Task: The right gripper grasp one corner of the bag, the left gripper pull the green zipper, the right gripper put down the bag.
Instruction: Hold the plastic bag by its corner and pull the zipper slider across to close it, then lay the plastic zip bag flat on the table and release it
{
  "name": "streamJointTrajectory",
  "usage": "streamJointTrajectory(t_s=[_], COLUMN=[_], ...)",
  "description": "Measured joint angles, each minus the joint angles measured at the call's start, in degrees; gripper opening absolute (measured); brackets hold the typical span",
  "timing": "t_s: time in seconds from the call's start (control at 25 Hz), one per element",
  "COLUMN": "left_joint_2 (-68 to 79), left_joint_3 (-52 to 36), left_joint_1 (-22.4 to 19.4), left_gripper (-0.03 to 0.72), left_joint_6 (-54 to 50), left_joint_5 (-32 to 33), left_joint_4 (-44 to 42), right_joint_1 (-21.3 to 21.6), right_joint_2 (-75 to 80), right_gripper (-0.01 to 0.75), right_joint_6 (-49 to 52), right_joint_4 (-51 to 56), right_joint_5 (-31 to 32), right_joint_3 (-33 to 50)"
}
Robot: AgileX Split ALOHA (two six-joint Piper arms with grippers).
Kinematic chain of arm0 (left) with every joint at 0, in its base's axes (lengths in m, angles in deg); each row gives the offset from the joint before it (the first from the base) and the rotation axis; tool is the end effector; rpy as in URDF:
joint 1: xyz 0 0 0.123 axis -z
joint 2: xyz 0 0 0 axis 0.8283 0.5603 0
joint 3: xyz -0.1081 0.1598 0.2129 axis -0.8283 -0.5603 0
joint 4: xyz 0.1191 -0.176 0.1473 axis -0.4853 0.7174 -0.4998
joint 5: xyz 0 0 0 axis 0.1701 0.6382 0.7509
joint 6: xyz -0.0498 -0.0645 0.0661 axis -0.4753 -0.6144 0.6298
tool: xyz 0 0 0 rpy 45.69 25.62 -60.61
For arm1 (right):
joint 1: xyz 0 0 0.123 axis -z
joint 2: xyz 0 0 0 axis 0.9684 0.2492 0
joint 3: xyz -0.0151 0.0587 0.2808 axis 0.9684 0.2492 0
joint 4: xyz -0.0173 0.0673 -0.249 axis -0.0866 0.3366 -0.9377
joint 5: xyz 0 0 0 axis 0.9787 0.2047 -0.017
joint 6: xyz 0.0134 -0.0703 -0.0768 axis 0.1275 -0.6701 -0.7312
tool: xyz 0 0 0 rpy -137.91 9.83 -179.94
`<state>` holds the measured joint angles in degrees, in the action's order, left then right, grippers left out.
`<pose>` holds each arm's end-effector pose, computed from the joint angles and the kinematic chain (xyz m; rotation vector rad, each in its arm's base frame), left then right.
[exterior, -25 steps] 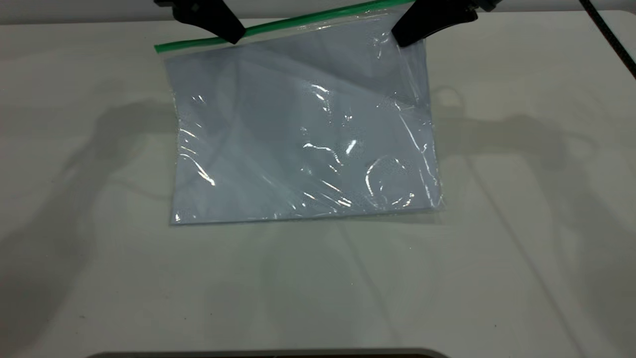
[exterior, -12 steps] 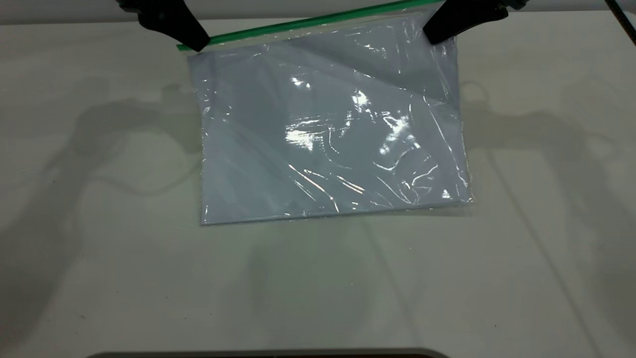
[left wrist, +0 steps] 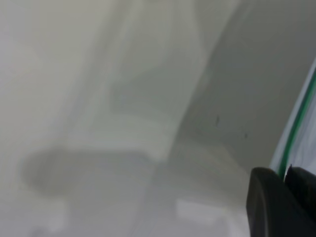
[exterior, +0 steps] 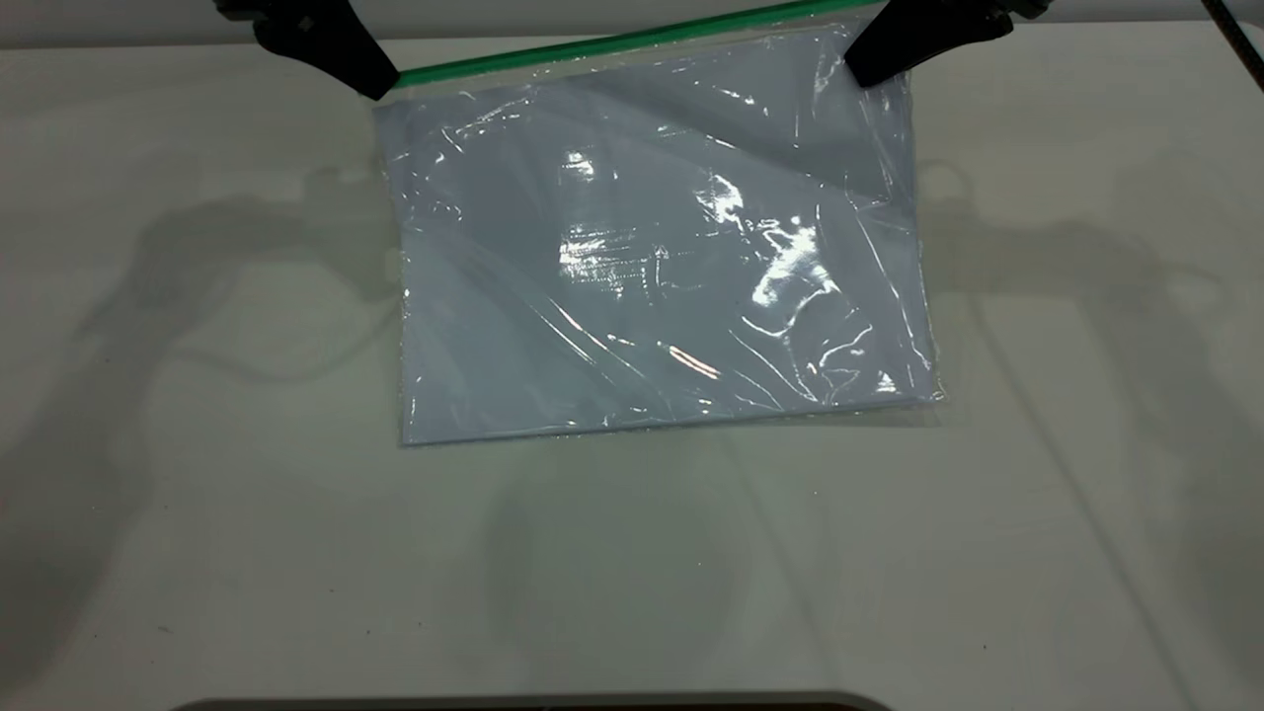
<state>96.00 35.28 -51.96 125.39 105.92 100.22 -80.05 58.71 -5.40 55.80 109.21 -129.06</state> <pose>0.4902 -0.0840 0.0922 1.2291 2.3107 -0.4515 0.4439 0.0994 0.0944 -0.9256 2.3658 0.7344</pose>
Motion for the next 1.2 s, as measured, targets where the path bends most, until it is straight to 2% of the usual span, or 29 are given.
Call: streamJointTrajectory(t_s=[0.08,0.16,0.36,0.44,0.52,0.8,1.0,1.12,1.2], left_joint_2=[-0.22,-1.12,-5.58,-8.0,-10.43,-18.43,-22.4,-26.85,-31.75], left_joint_3=[0.0,0.0,0.0,0.0,0.0,0.0,0.0,-0.05,-0.05], left_joint_1=[0.0,0.0,0.12,0.19,0.24,1.14,1.14,1.18,1.18], left_gripper=[0.093,0.148,0.381,0.457,0.499,0.505,0.505,0.504,0.504], left_joint_6=[0.0,0.0,0.0,0.0,-0.07,-5.15,-8.59,-12.06,-16.51], left_joint_5=[-0.12,-0.39,0.35,2.04,4.45,13.08,16.88,18.27,18.61], left_joint_4=[2.39,5.3,12.29,14.96,17.32,19.16,17.44,12.94,9.07], right_joint_1=[0.05,0.32,0.59,0.34,-0.41,-6.49,-5.38,-4.26,-4.17], right_joint_2=[0.0,0.0,0.16,0.75,2.42,5.85,0.0,-6.22,-11.04], right_gripper=[0.034,0.039,0.062,0.084,0.127,0.333,0.417,0.431,0.432], right_joint_6=[0.0,0.06,0.18,0.31,0.98,1.88,7.52,16.09,22.2], right_joint_4=[-0.37,-1.16,-1.55,-1.15,-0.97,-2.67,-13.22,-21.09,-25.33], right_joint_5=[-0.43,-0.71,-2.42,-2.42,-2.89,-7.23,-9.98,-7.67,-2.02], right_joint_3=[0.0,0.0,0.0,0.0,0.0,0.0,0.0,0.0,0.0])
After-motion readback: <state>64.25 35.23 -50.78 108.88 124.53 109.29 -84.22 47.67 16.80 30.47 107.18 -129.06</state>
